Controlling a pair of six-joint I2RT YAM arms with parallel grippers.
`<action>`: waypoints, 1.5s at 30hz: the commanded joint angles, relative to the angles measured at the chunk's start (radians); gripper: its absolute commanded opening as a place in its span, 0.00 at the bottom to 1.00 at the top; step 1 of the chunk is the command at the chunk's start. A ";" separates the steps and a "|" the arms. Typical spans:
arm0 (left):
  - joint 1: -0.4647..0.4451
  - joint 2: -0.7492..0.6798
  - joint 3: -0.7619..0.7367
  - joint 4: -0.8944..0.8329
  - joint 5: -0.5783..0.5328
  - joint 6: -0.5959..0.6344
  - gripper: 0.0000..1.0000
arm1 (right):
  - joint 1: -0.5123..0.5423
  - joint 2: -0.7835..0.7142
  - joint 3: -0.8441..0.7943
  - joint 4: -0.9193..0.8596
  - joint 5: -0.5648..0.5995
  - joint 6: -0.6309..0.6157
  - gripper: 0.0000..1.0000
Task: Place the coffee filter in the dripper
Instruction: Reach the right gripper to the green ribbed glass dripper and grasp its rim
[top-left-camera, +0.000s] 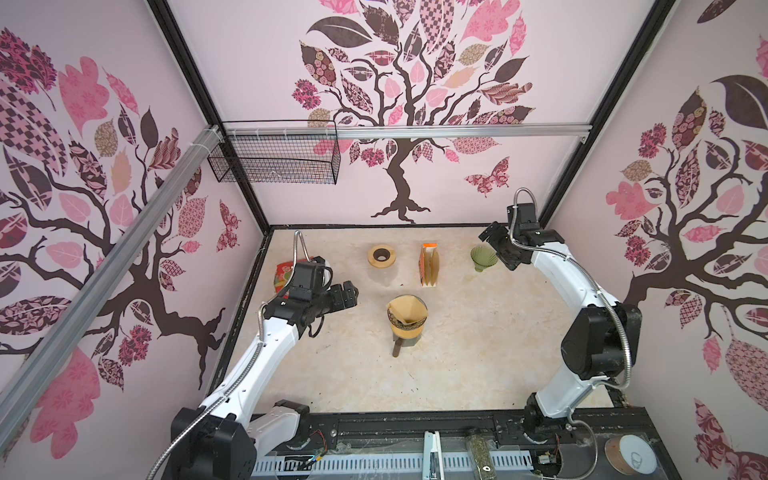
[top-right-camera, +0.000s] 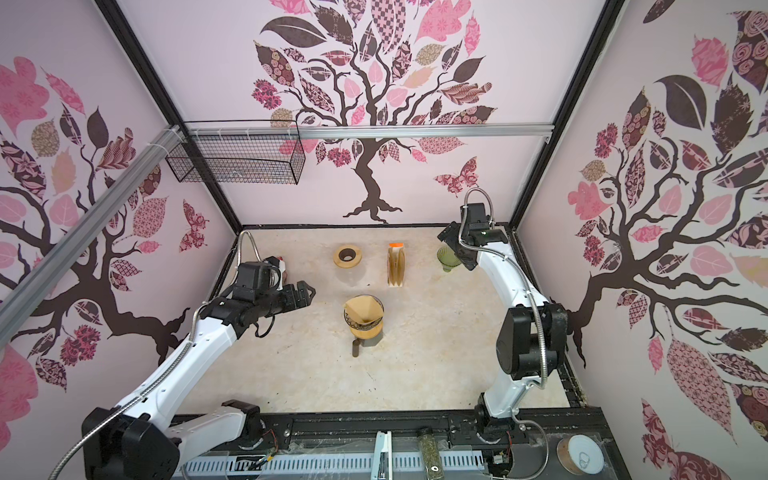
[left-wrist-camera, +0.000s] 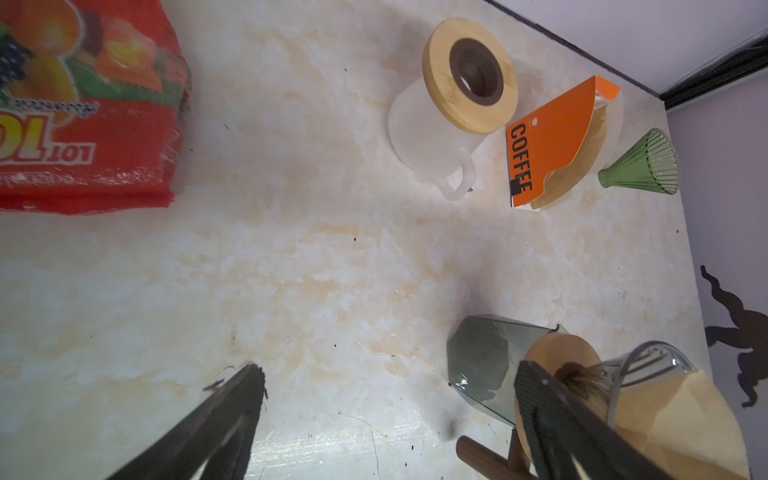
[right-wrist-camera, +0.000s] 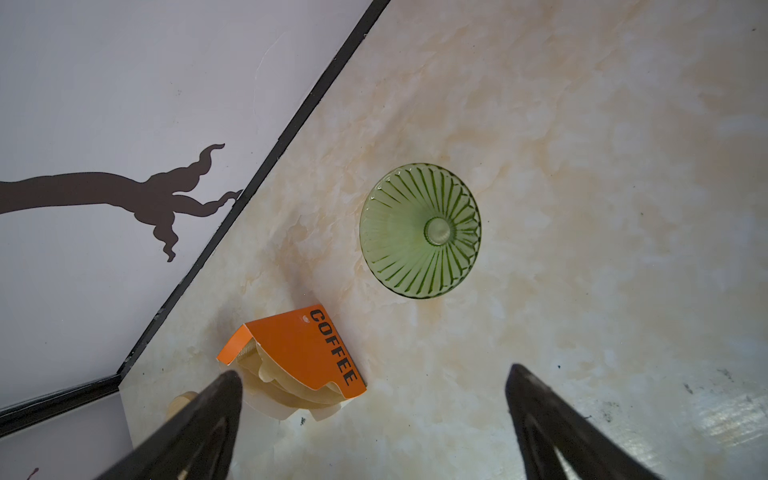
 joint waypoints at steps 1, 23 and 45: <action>-0.035 -0.044 -0.074 0.093 -0.113 0.019 0.97 | -0.011 0.042 -0.018 0.043 0.005 0.011 1.00; -0.109 -0.161 -0.250 0.270 -0.125 0.045 0.97 | -0.072 0.123 -0.088 0.111 0.011 -0.007 0.82; -0.110 -0.142 -0.247 0.284 -0.097 0.035 0.97 | -0.101 0.248 -0.073 0.200 -0.065 0.054 0.31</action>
